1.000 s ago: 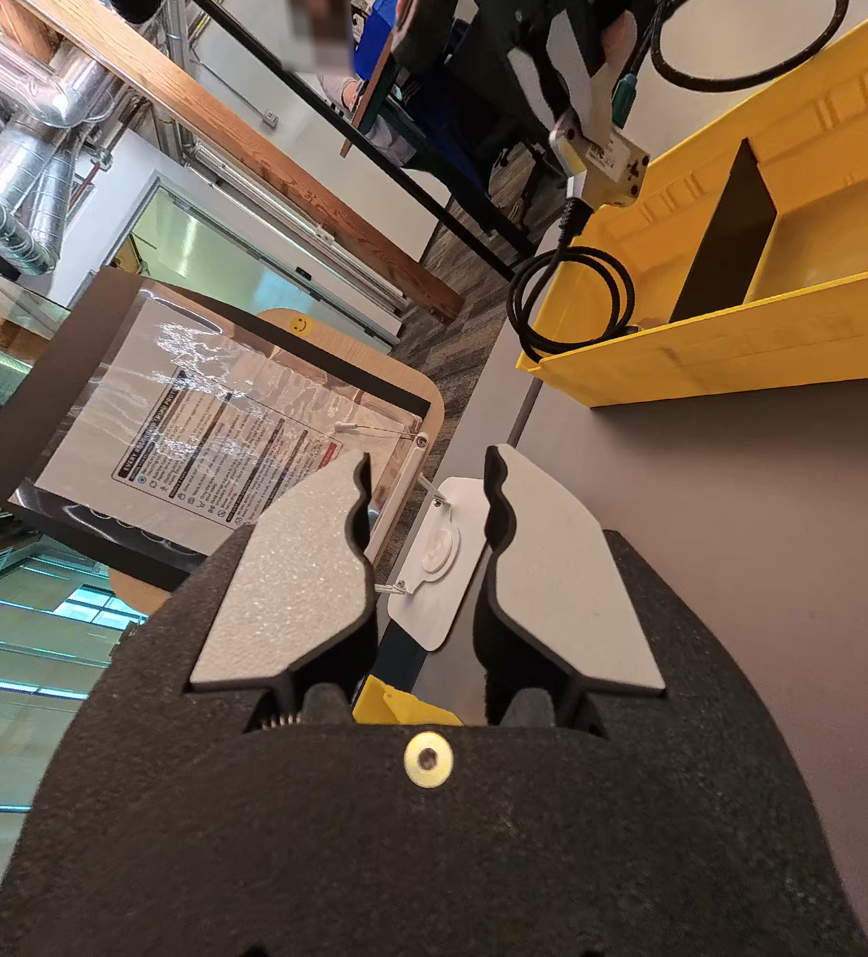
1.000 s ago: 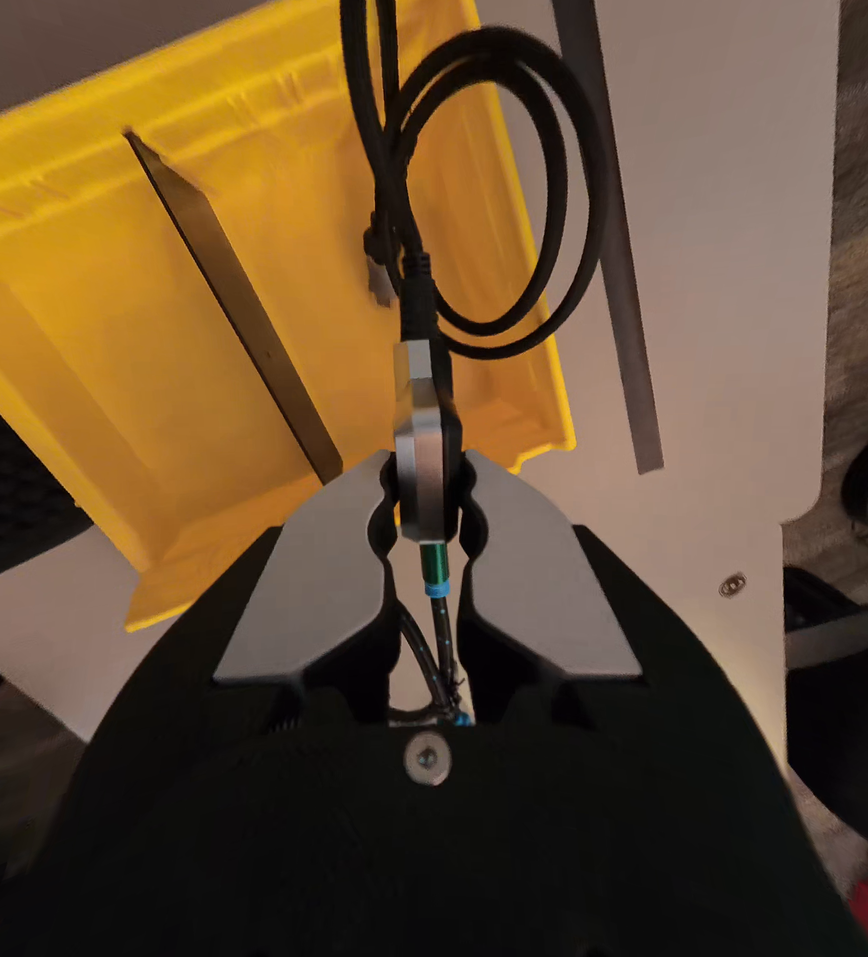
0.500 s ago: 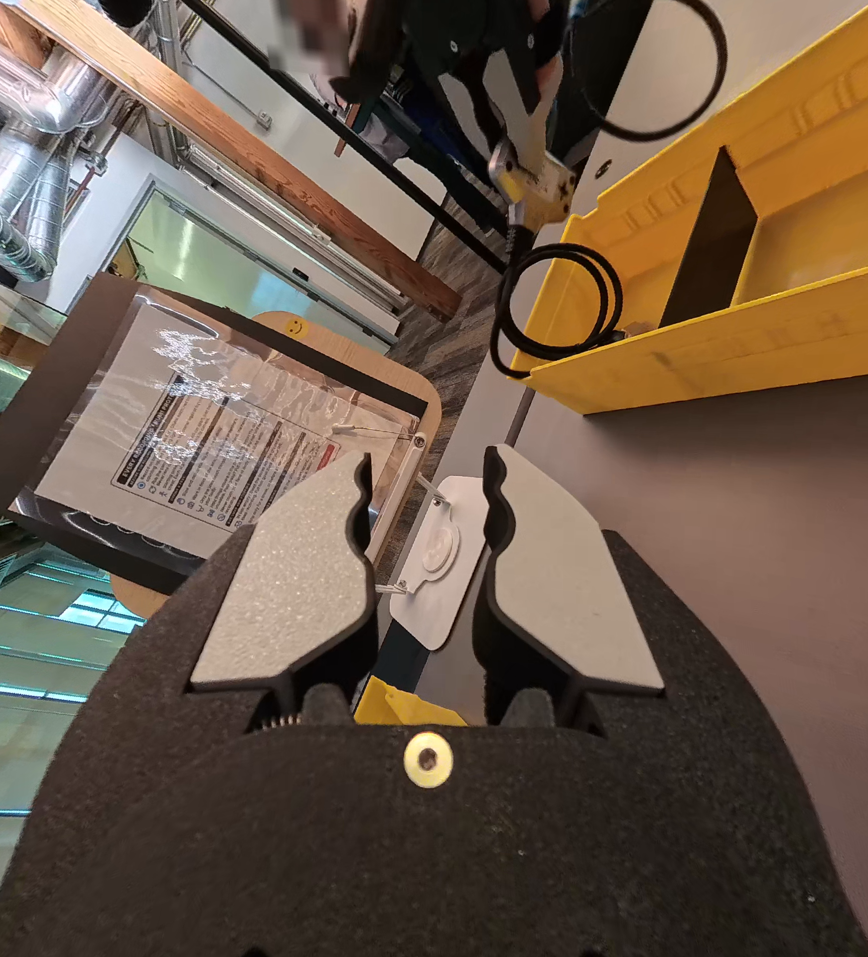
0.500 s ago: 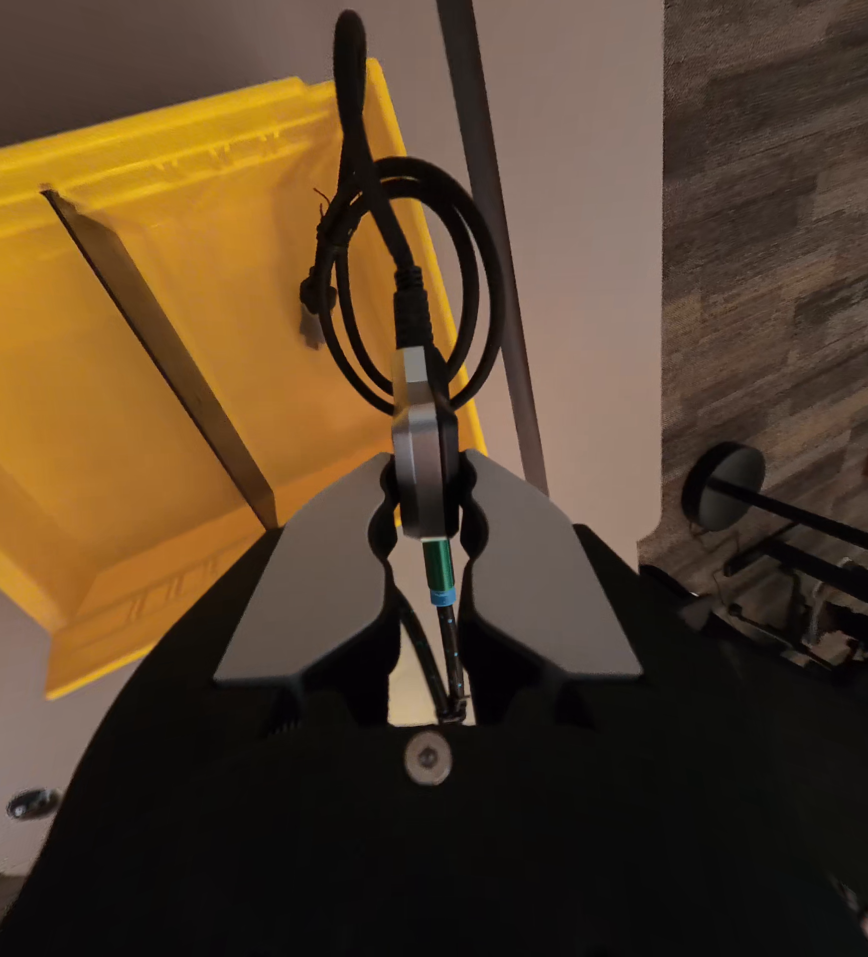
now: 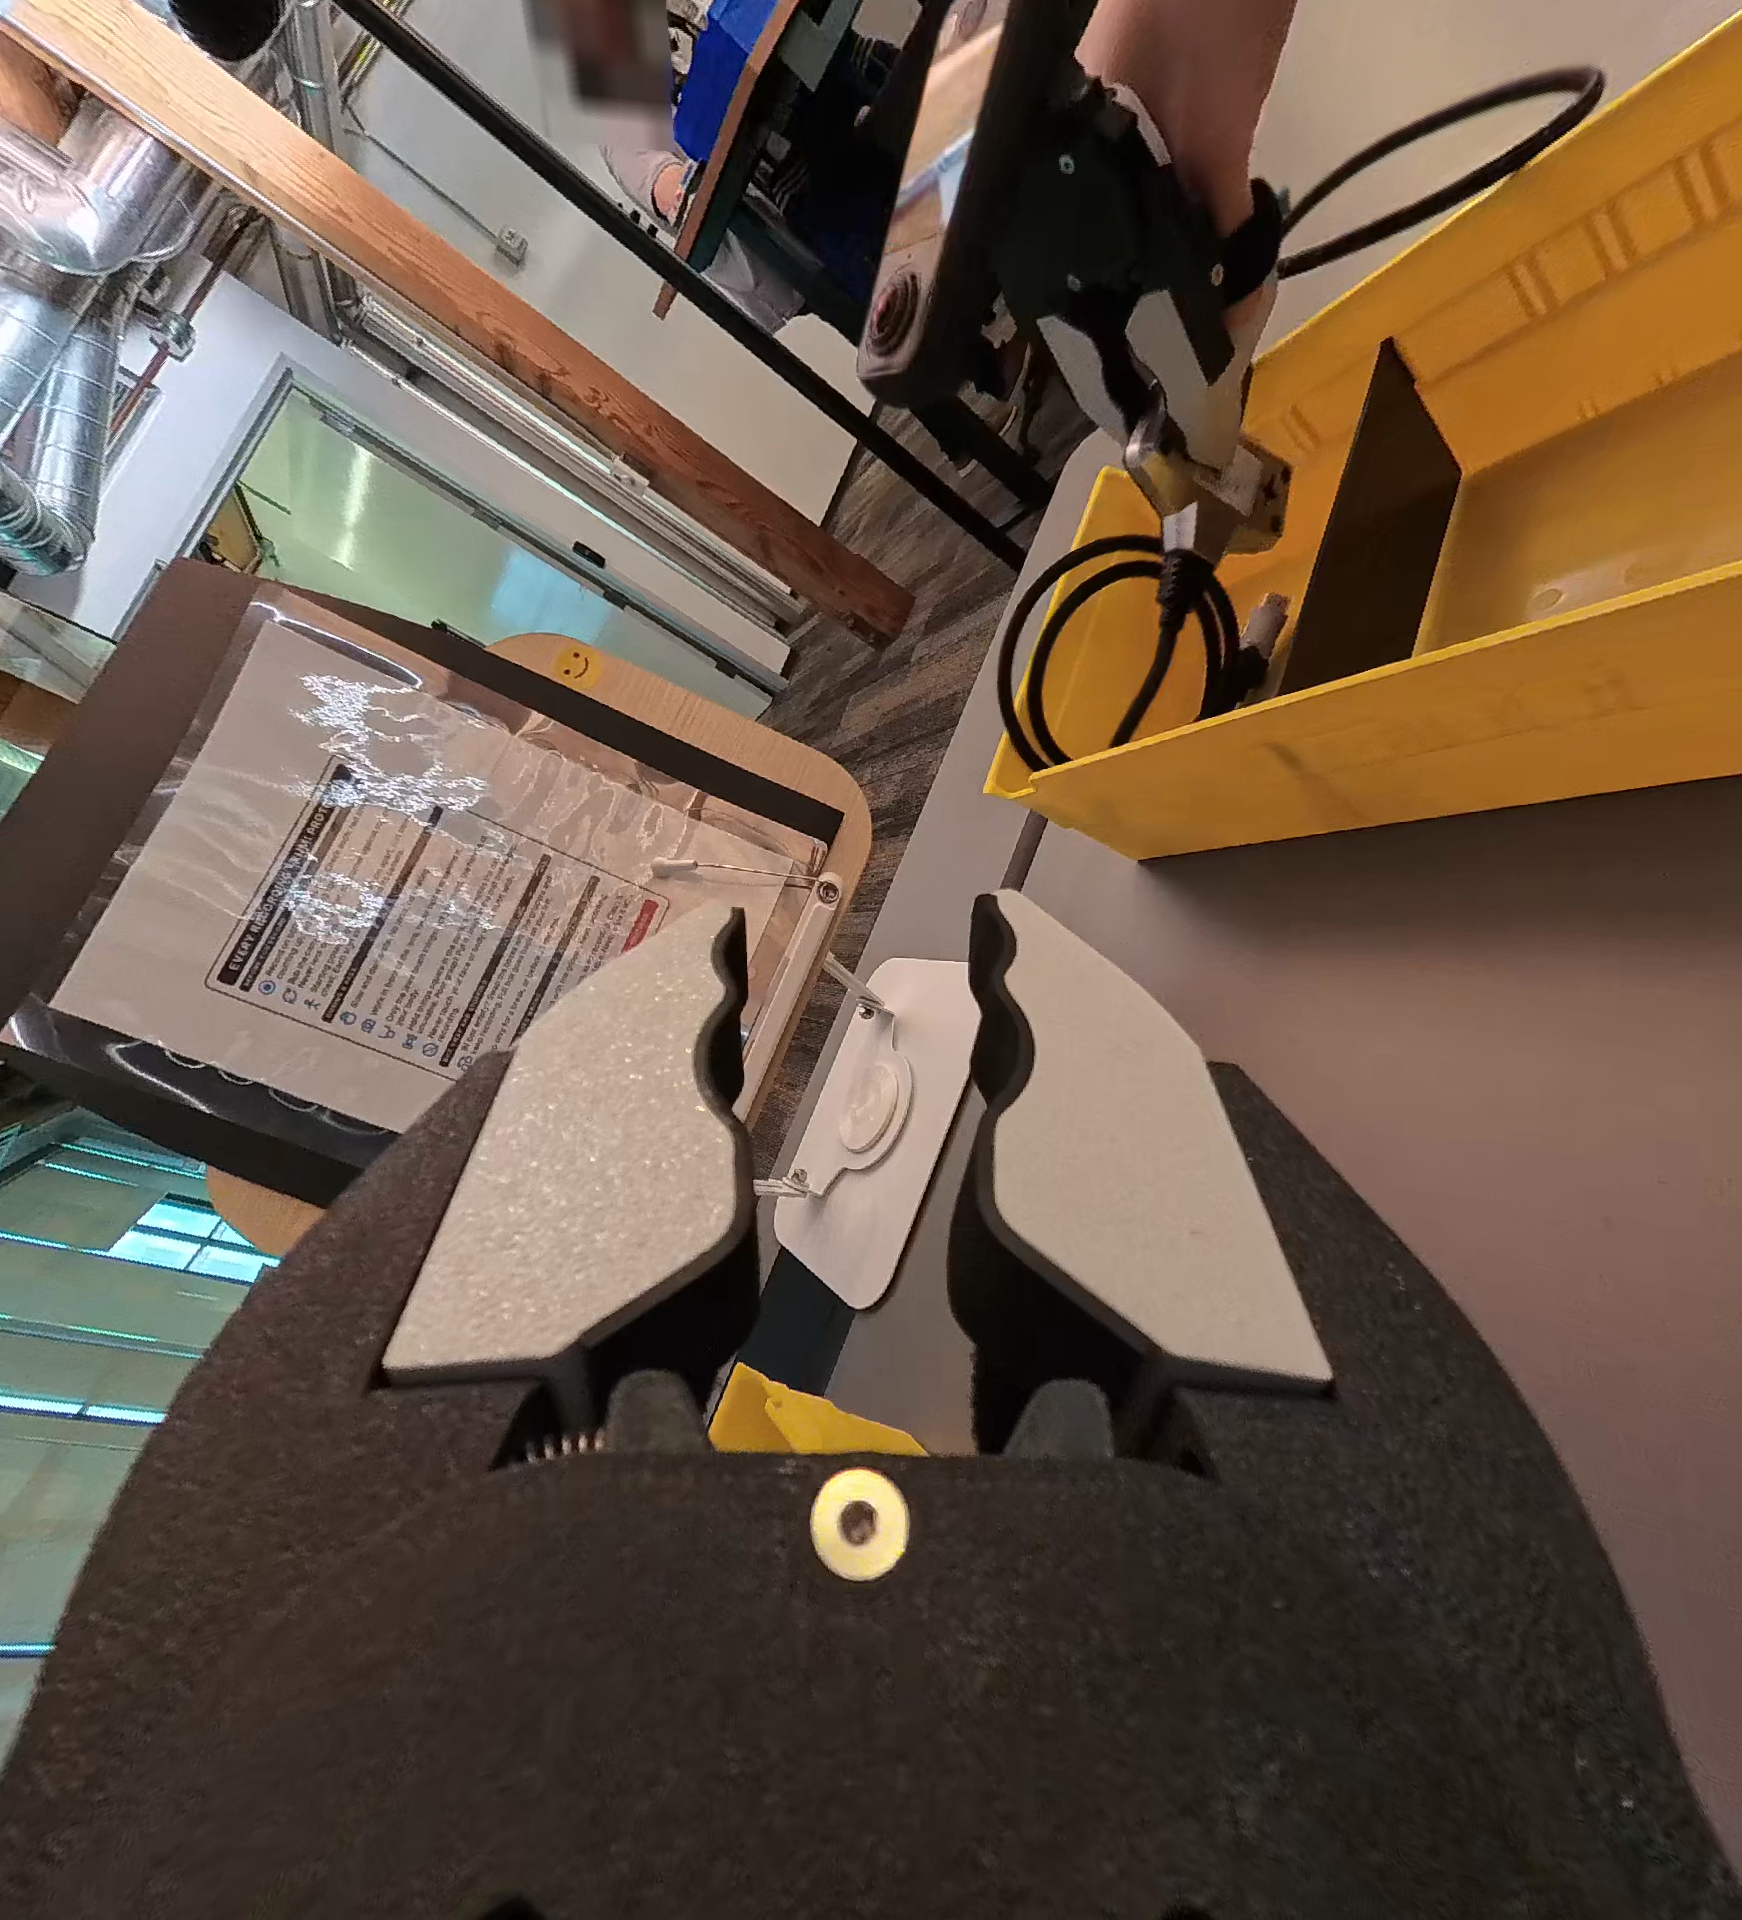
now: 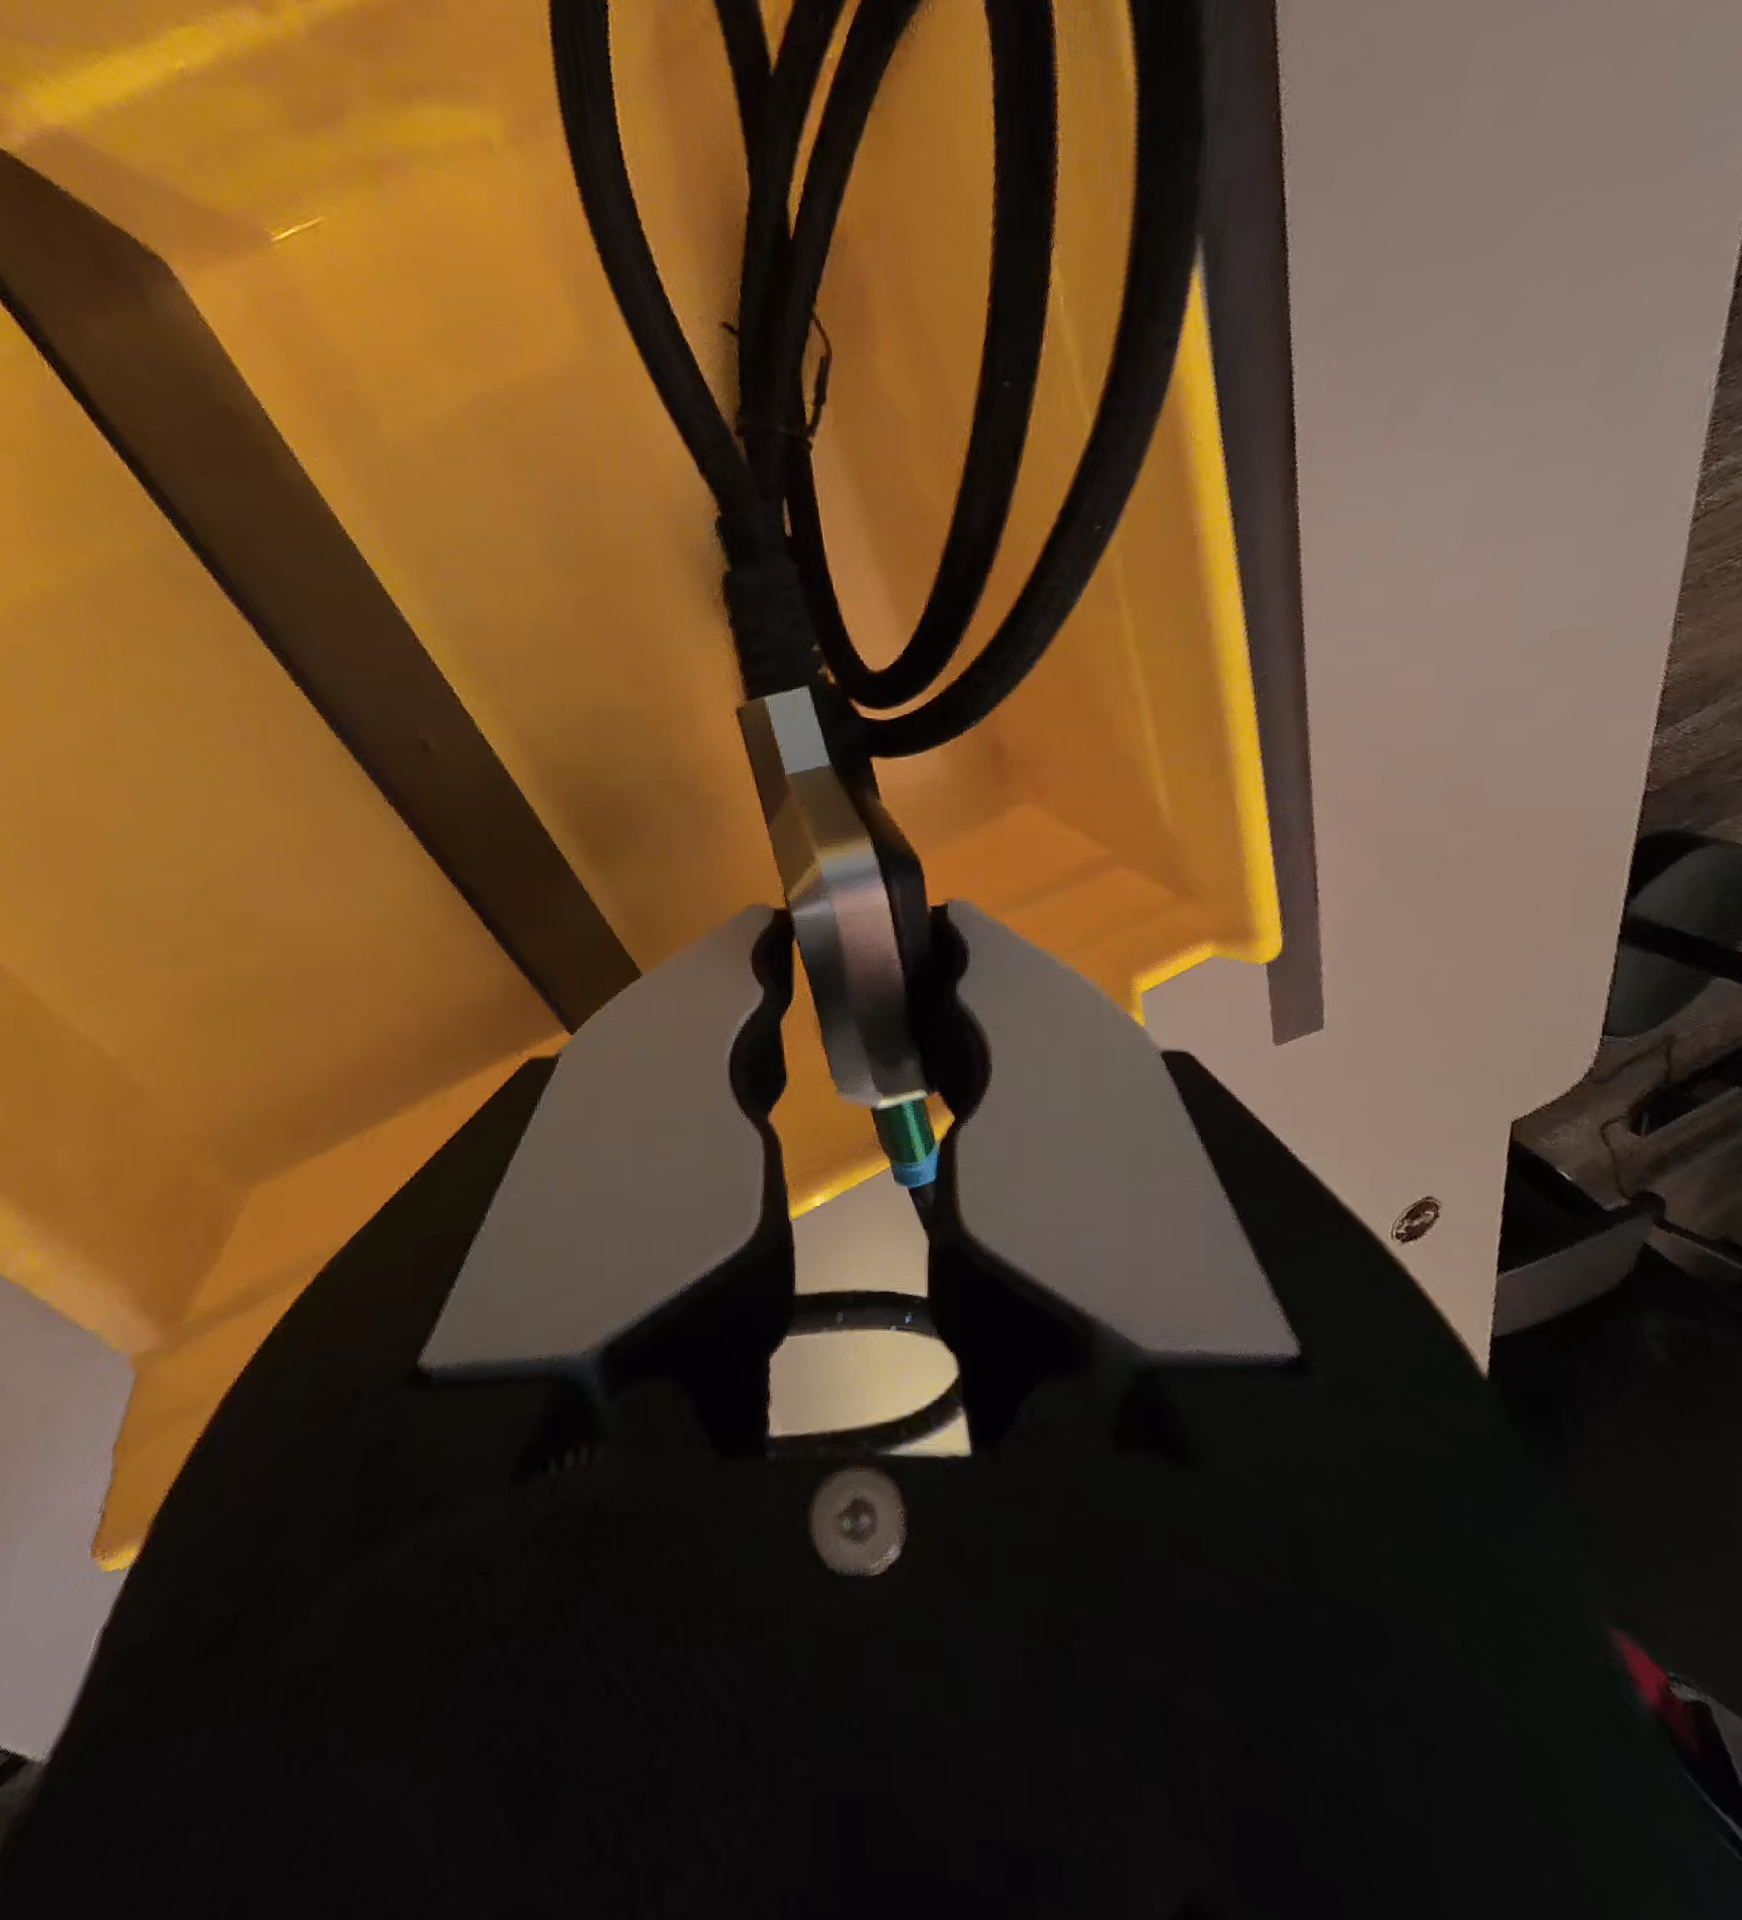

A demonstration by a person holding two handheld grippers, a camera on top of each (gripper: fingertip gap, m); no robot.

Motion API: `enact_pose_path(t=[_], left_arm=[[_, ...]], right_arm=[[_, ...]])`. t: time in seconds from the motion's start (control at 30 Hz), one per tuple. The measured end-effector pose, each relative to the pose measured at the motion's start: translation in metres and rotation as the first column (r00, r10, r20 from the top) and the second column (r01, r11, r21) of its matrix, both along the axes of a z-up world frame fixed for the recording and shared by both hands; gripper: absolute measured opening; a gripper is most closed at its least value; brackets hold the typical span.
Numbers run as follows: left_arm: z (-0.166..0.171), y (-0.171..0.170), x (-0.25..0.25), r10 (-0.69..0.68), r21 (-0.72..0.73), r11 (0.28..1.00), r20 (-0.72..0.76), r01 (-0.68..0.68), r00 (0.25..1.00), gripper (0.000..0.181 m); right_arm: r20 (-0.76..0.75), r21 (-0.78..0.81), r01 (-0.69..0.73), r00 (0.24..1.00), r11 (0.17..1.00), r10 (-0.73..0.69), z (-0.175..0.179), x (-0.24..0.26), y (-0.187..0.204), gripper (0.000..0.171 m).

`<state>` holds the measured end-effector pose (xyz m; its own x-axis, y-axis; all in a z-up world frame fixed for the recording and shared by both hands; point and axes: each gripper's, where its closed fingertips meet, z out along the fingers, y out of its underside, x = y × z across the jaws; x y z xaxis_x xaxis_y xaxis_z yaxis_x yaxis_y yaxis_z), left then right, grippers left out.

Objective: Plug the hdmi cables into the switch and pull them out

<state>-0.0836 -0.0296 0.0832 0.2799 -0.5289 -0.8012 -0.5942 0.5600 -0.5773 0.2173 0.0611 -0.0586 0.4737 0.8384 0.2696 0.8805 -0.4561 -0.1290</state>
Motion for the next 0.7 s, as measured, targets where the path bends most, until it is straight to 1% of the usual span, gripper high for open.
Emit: enact_pose_path(t=[0.1,0.2,0.27,0.33,0.37,0.4,0.43,0.47,0.5,0.53,0.57,0.6,0.63,0.7], left_arm=[[0.001,0.0,-0.002,0.001,-0.001,1.0,0.006,-0.001,1.0,0.041],[0.002,0.001,-0.003,0.003,0.0,1.0,0.009,-0.003,1.0,0.041],[0.002,0.001,-0.004,0.005,-0.003,1.0,0.01,-0.005,1.0,0.041],[0.002,0.002,-0.004,0.008,-0.002,1.0,0.006,-0.008,1.0,0.041],[0.002,0.002,-0.005,0.01,-0.003,1.0,0.005,-0.01,1.0,0.041],[0.002,0.002,-0.005,0.011,-0.004,1.0,0.006,-0.011,1.0,0.041],[0.002,0.002,-0.005,0.012,-0.005,1.0,0.007,-0.012,1.0,0.041],[0.002,0.003,-0.005,0.012,-0.007,1.0,0.008,-0.012,1.0,0.041],[0.002,0.002,-0.005,0.011,-0.007,1.0,0.009,-0.011,1.0,0.04],[0.002,0.003,-0.005,0.011,-0.007,1.0,0.008,-0.011,1.0,0.04],[0.001,0.003,-0.005,0.013,-0.008,1.0,0.006,-0.013,1.0,0.041],[0.001,0.004,-0.005,0.016,-0.008,1.0,0.003,-0.016,1.0,0.041],[0.0,0.004,-0.005,0.017,-0.008,1.0,0.001,-0.017,1.0,0.04],[-0.003,0.005,-0.005,0.018,-0.02,1.0,-0.003,-0.018,1.0,0.04]], right_arm=[[-0.01,0.029,0.042,0.999,0.999,-0.042,0.003,0.001,0.002,0.031],[-0.032,0.099,0.053,0.998,0.994,-0.05,0.013,0.004,0.002,0.034],[-0.074,0.194,0.077,0.995,0.978,-0.063,0.03,0.007,0.003,0.035],[-0.216,0.292,0.134,0.974,0.947,-0.071,0.058,0.004,-0.005,0.035],[-0.313,0.348,0.177,0.948,0.921,-0.063,0.076,0.003,-0.009,0.037],[-0.412,0.392,0.231,0.91,0.891,-0.055,0.093,0.005,-0.015,0.043],[-0.497,0.426,0.31,0.865,0.85,-0.066,0.108,0.014,-0.022,0.048],[-0.569,0.454,0.414,0.816,0.789,-0.101,0.12,0.032,-0.029,0.05],[-0.64,0.457,0.534,0.753,0.711,-0.154,0.125,0.056,-0.037,0.05],[-0.714,0.424,0.652,0.668,0.628,-0.212,0.123,0.082,-0.047,0.05],[-0.785,0.355,0.747,0.565,0.561,-0.255,0.114,0.104,-0.056,0.05],[-0.849,0.259,0.815,0.448,0.518,-0.281,0.1,0.121,-0.063,0.05],[-0.896,0.147,0.855,0.328,0.497,-0.299,0.083,0.132,-0.068,0.05],[-0.935,-0.076,0.847,0.122,0.526,-0.332,0.049,0.134,-0.074,0.046]])
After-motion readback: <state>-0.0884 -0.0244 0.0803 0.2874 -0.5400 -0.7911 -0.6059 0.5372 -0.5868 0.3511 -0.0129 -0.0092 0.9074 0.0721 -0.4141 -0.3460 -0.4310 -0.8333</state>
